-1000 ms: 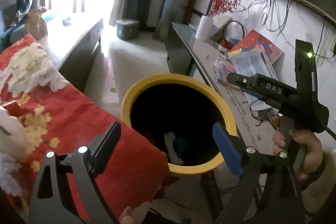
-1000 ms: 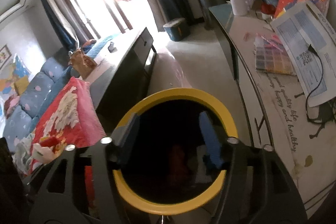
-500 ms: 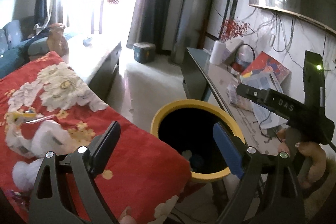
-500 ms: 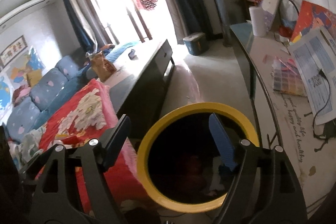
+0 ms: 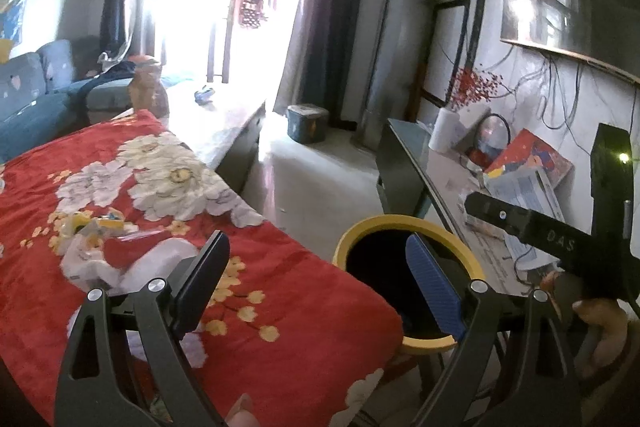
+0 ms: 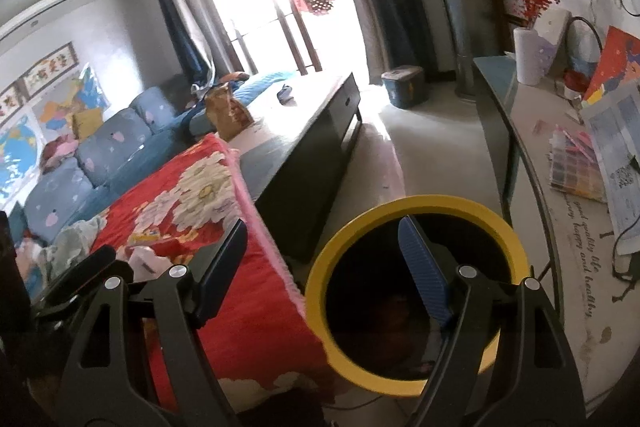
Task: Collect trash
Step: 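Move both open tools back to the trash pile on the bedspread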
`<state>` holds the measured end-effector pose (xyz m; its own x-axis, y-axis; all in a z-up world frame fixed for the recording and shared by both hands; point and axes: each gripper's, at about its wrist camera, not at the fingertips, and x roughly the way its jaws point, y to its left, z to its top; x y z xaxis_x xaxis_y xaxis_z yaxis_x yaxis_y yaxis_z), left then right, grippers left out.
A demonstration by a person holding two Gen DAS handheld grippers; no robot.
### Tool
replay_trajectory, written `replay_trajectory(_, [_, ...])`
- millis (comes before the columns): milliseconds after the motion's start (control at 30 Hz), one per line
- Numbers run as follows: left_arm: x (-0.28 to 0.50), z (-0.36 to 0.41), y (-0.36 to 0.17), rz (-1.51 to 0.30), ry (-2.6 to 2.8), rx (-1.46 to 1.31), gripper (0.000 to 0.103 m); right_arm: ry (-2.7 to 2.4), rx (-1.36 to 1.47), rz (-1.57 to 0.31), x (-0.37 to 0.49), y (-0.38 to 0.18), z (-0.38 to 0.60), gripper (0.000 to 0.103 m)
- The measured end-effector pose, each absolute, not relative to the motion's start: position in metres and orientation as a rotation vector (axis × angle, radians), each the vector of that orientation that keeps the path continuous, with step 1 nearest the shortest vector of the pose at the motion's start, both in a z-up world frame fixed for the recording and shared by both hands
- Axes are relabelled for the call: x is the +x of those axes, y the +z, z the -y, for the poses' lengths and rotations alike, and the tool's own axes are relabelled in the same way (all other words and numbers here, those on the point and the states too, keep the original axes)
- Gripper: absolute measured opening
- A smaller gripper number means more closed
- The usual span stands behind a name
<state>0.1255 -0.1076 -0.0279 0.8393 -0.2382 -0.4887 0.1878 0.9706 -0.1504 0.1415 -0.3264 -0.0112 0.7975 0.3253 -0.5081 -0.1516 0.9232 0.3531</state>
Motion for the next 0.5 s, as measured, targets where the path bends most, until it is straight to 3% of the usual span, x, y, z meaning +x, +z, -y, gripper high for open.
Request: replay_trajectory(500, [0.108,0.050,-0.020,-0.495,-0.106,-0.157,0.087,0.410,0.235,-0.623,0.122,-0.008,0.265,0.070])
